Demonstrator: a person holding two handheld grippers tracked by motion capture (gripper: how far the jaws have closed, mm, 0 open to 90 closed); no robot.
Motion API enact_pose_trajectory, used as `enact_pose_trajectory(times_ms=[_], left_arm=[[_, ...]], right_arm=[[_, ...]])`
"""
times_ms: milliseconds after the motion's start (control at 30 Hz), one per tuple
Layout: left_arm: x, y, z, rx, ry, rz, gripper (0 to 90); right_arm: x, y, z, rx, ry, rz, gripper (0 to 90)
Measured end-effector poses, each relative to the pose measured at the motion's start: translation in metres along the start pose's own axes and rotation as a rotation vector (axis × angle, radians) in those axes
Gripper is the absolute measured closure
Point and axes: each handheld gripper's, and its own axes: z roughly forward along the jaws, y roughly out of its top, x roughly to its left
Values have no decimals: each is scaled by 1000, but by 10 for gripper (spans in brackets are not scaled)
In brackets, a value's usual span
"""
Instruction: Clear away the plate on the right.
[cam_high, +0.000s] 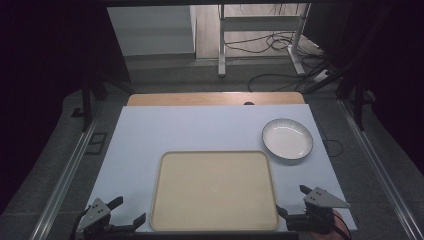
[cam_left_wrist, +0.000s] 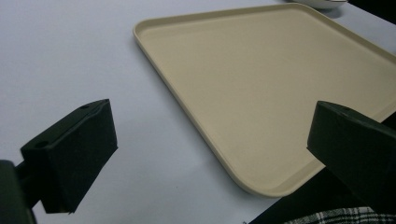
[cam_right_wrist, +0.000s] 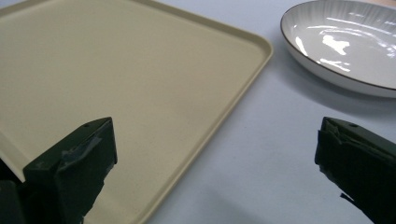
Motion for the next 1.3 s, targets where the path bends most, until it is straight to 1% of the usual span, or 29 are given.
enact_pose_trajectory(times_ms=[33,67,100,267,300,400,533,700,800,867,933,1133,1200,1300], left_arm=[[0,0,0,3,1,2,12],[0,0,0,3,1,2,11],[0,0,0,3,1,3,11],[0,0,1,8,-3,1,20],[1,0,1,9,-4,-10,21],[2,0,1,8,-5,-15,23],[1,0,1,10,-4,-12,26],[2,0,2,12,-6,-14,33],[2,1,2,13,-7,-16,33],[2,1,2,13,-7,-17,34],[2,0,2,13,-8,-19,34],[2,0,2,14,-7,-21,34],[2,0,2,15,-7,-22,35],[3,1,2,16,-6,-24,35]], right_arm=[[-1,-1,1,9,10,-2,0],[-1,-1,1,9,10,-2,0],[0,-1,2,19,24,-6,0],[2,-1,4,34,26,-15,0],[3,-1,5,44,34,-15,0],[4,-1,7,55,42,-21,0],[5,-1,8,68,48,-30,0],[5,-1,9,70,46,-33,0],[4,-2,8,77,40,-24,0],[3,-2,8,76,45,-20,0],[3,-2,9,71,61,-13,0],[1,-1,8,52,46,-7,0],[0,0,8,37,36,-2,0],[-1,1,8,30,38,1,0]])
